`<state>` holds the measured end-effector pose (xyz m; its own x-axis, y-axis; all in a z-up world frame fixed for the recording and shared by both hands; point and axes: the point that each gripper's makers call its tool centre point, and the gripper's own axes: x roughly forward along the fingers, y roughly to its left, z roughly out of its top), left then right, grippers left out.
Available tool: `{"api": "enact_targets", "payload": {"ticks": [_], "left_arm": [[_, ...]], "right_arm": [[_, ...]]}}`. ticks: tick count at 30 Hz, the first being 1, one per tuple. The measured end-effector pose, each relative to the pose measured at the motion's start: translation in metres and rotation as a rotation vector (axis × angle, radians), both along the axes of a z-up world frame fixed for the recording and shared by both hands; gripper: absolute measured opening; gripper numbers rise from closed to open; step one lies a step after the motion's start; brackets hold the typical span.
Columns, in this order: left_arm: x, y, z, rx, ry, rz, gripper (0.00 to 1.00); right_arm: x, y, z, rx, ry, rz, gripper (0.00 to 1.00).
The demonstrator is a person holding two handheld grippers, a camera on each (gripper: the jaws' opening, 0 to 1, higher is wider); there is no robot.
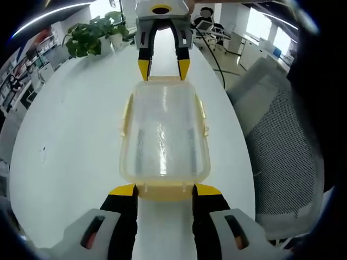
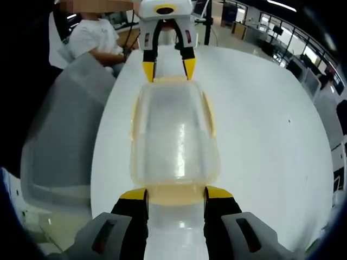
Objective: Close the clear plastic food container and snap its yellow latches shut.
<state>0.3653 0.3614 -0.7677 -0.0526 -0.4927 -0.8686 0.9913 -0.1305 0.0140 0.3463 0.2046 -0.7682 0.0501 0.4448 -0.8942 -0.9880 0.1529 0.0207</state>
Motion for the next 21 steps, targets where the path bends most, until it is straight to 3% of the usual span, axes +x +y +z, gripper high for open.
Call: {"api": "enact_targets", "payload": {"ticks": [21], "left_arm": [[-0.005, -0.025, -0.004, -0.025, 0.009, 0.001, 0.38]], "right_arm": [[-0.004, -0.026, -0.001, -0.022, -0.01, -0.006, 0.38]]}}
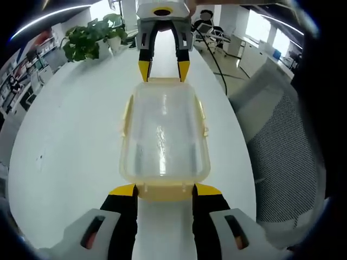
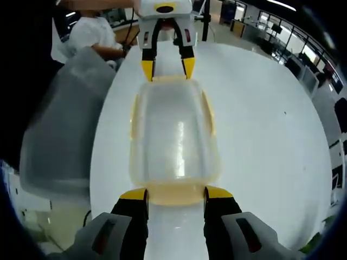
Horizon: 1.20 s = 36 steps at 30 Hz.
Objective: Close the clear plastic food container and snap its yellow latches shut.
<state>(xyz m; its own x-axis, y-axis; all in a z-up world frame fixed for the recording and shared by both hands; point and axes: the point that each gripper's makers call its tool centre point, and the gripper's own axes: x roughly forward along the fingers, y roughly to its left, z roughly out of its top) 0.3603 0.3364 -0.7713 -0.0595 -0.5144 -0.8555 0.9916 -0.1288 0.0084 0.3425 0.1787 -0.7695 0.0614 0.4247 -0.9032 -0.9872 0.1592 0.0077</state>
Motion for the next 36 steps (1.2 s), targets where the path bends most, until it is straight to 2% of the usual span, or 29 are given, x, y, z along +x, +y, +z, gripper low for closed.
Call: {"api": "enact_targets", "payload": {"ticks": [22, 36], "left_arm": [[-0.007, -0.033, -0.002, -0.034, -0.012, 0.007, 0.38], [-0.009, -0.047, -0.004, -0.049, -0.005, 0.019, 0.38]], "right_arm": [[-0.006, -0.032, 0.0, -0.046, -0.01, -0.004, 0.38], [-0.006, -0.047, -0.003, -0.077, -0.006, -0.004, 0.38]]}}
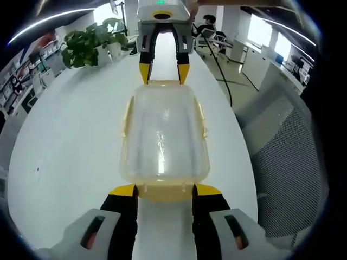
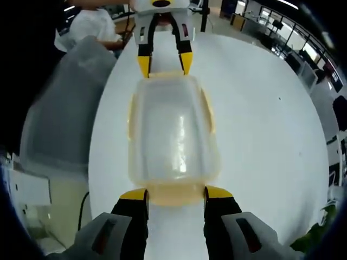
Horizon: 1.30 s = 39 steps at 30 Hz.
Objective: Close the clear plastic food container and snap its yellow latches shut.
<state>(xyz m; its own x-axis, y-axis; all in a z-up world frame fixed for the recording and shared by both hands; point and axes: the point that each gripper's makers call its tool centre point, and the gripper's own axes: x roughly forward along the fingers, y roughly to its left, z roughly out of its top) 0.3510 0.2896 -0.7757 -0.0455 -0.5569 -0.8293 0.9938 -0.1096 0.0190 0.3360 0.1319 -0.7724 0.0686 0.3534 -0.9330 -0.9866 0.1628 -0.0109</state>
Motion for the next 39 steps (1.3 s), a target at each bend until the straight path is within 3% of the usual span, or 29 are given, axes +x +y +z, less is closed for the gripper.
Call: {"api": "enact_targets", "payload": {"ticks": [39], "left_arm": [[-0.004, -0.012, 0.0, 0.0, 0.023, 0.015, 0.38]], "right_arm": [[0.0, -0.014, -0.007, -0.035, 0.008, -0.004, 0.38]]}}
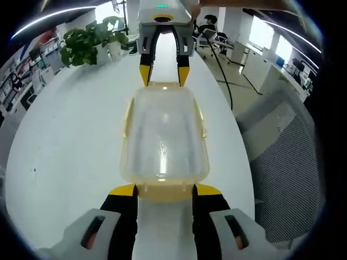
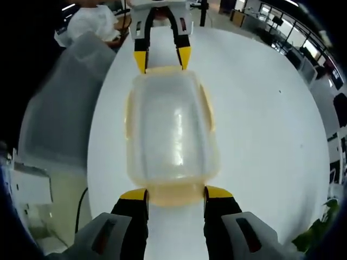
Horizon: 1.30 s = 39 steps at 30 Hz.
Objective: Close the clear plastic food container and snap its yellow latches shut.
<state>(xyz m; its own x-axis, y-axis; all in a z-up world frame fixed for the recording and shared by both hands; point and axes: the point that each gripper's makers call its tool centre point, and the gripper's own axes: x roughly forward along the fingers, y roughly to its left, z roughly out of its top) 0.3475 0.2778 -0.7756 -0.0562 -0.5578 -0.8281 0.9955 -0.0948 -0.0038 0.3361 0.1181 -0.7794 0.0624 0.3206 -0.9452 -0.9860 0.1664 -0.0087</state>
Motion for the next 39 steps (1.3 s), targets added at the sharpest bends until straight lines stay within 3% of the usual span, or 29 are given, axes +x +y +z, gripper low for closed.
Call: {"api": "enact_targets", "payload": {"ticks": [39], "left_arm": [[0.0029, 0.0078, -0.0012, 0.003, -0.013, 0.003, 0.4]], "right_arm": [[0.0025, 0.0055, 0.0009, 0.033, 0.003, -0.019, 0.42]]}}
